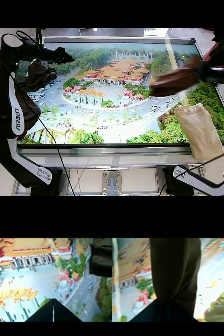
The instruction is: Fold the shirts.
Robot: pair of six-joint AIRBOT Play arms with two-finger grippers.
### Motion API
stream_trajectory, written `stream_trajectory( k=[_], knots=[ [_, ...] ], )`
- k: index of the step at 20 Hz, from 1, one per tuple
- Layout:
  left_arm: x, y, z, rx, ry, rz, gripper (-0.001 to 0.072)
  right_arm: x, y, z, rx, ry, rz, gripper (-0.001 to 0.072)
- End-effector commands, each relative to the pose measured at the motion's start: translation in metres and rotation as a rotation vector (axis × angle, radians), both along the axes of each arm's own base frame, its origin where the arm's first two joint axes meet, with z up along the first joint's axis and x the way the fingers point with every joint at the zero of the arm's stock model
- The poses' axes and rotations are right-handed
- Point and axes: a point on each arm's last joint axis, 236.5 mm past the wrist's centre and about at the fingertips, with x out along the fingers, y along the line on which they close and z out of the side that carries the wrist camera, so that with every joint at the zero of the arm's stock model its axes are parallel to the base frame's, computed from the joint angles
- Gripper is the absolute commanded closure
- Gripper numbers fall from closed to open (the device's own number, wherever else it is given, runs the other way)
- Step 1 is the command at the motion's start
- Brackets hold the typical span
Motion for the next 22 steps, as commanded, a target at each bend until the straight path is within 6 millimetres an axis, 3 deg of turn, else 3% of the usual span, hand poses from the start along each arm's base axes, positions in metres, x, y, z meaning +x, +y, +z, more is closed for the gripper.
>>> stream_trajectory(
  k=[1, 3, 4, 6, 9, 11, 13, 14, 16, 19, 22],
  knots=[
    [-0.001, -0.009, 0.012, -0.060, -0.009, -0.012, 0.0693, -0.132, -0.068, 0.007, -0.154, 0.246, -0.227, 0.0686],
    [-0.002, -0.013, 0.018, -0.090, -0.014, -0.019, 0.0693, -0.196, -0.082, -0.020, -0.174, 0.488, -0.278, 0.0686],
    [-0.002, -0.015, 0.019, -0.096, -0.013, -0.022, 0.0693, -0.210, -0.089, -0.035, -0.172, 0.549, -0.310, 0.0686],
    [-0.006, -0.019, 0.022, -0.117, -0.007, -0.038, 0.0693, -0.227, -0.077, -0.080, -0.095, 0.674, -0.277, 0.0685],
    [-0.011, -0.024, 0.024, -0.135, 0.003, -0.059, 0.0693, -0.277, -0.062, -0.147, -0.032, 0.917, -0.262, 0.0685],
    [-0.012, -0.027, 0.024, -0.135, 0.002, -0.064, 0.0693, -0.303, -0.058, -0.175, -0.027, 1.027, -0.277, 0.0683],
    [-0.013, -0.030, 0.024, -0.135, 0.003, -0.070, 0.0693, -0.317, -0.060, -0.191, -0.038, 1.078, -0.310, 0.0677],
    [-0.013, -0.031, 0.025, -0.135, 0.001, -0.071, 0.0693, -0.320, -0.059, -0.196, -0.036, 1.088, -0.320, 0.0627],
    [-0.012, -0.031, 0.025, -0.136, 0.000, -0.070, 0.0693, -0.324, -0.061, -0.195, -0.036, 1.100, -0.363, 0.0425],
    [-0.012, -0.031, 0.025, -0.136, 0.000, -0.070, 0.0693, -0.327, -0.071, -0.167, -0.074, 1.087, -0.450, 0.0419],
    [-0.012, -0.031, 0.025, -0.137, 0.001, -0.070, 0.0693, -0.311, -0.090, -0.107, -0.147, 0.955, -0.540, 0.0418]
  ],
)
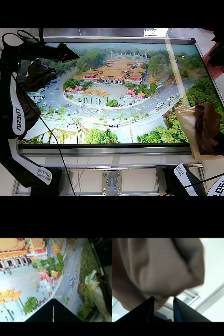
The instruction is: Fold the shirts.
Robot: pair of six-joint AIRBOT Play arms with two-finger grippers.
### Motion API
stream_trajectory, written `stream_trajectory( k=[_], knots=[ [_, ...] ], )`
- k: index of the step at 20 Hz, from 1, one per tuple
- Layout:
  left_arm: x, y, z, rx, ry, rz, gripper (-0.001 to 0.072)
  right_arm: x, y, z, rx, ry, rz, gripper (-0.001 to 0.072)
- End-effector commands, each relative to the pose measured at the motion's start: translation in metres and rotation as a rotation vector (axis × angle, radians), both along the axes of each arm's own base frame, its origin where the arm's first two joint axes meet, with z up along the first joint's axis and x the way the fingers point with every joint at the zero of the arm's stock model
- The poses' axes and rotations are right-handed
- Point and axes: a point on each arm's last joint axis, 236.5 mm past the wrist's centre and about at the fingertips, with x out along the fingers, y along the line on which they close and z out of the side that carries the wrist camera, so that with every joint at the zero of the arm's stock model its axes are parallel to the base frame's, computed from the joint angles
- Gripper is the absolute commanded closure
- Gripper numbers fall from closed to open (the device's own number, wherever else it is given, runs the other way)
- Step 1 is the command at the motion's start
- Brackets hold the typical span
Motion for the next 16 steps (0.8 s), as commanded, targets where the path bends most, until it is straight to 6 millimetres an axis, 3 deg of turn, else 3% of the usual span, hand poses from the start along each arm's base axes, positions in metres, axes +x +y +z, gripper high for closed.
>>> stream_trajectory(
  k=[1, 3, 5, 7, 8, 9, 11, 13, 16],
  knots=[
    [0.000, -0.001, 0.001, -0.002, -0.001, -0.001, 0.0693, 0.011, -0.020, 0.067, -0.155, -0.109, -0.056, 0.0419],
    [-0.001, -0.002, 0.002, -0.009, -0.001, -0.004, 0.0693, 0.038, -0.033, 0.116, -0.265, -0.281, -0.057, 0.0419],
    [-0.002, -0.003, 0.004, -0.019, -0.001, -0.008, 0.0693, 0.097, -0.024, 0.154, -0.263, -0.562, 0.008, 0.0419],
    [-0.001, -0.003, 0.004, -0.020, -0.002, -0.006, 0.0693, 0.170, 0.020, 0.180, -0.100, -0.885, 0.117, 0.0421],
    [-0.001, -0.003, 0.005, -0.021, -0.003, -0.005, 0.0692, 0.204, 0.056, 0.191, 0.025, -1.028, 0.225, 0.0422],
    [0.000, -0.003, 0.005, -0.020, -0.004, -0.002, 0.0692, 0.225, 0.089, 0.194, 0.131, -1.108, 0.322, 0.0426],
    [-0.002, -0.003, 0.004, -0.025, 0.016, 0.000, 0.0692, 0.248, 0.144, 0.171, 0.267, -1.118, 0.476, 0.0441],
    [-0.011, -0.005, 0.001, -0.030, 0.066, -0.017, 0.0692, 0.260, 0.186, 0.126, 0.299, -1.042, 0.606, 0.0441],
    [-0.013, -0.006, 0.001, -0.030, 0.070, -0.024, 0.0692, 0.258, 0.239, 0.065, 0.332, -0.931, 0.756, 0.0441]
  ],
)
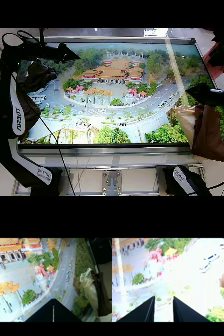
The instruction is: Fold the shirts.
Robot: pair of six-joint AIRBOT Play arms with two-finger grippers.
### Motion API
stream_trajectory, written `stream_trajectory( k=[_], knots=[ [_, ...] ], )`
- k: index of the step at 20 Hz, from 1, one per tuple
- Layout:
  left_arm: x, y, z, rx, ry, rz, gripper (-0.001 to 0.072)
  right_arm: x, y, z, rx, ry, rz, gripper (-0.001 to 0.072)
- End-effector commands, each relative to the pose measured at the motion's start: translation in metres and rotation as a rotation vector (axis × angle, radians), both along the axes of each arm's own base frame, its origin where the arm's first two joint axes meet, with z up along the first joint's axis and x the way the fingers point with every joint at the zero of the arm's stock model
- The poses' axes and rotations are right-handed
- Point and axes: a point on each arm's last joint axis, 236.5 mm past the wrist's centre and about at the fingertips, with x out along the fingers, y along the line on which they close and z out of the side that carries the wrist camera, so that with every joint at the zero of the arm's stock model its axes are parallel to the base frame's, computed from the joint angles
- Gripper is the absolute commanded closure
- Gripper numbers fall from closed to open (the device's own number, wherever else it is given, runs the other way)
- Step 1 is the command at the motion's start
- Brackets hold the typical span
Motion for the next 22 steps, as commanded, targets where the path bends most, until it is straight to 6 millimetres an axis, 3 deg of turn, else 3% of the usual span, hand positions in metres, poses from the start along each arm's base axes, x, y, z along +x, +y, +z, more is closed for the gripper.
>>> stream_trajectory(
  k=[1, 5, 11, 22],
  knots=[
    [-0.004, -0.001, -0.001, -0.001, 0.019, -0.010, 0.0692, 0.001, 0.073, -0.054, -0.035, 0.020, 0.196, 0.0441],
    [-0.004, -0.001, -0.001, -0.001, 0.018, -0.010, 0.0692, -0.028, 0.124, -0.083, -0.028, 0.096, 0.355, 0.0441],
    [-0.004, -0.001, -0.001, -0.001, 0.018, -0.010, 0.0691, -0.051, 0.172, -0.080, 0.142, 0.213, 0.334, 0.0441],
    [-0.004, -0.001, -0.001, -0.001, 0.018, -0.010, 0.0692, -0.053, 0.176, -0.080, 0.145, 0.213, 0.345, 0.0440]
  ],
)
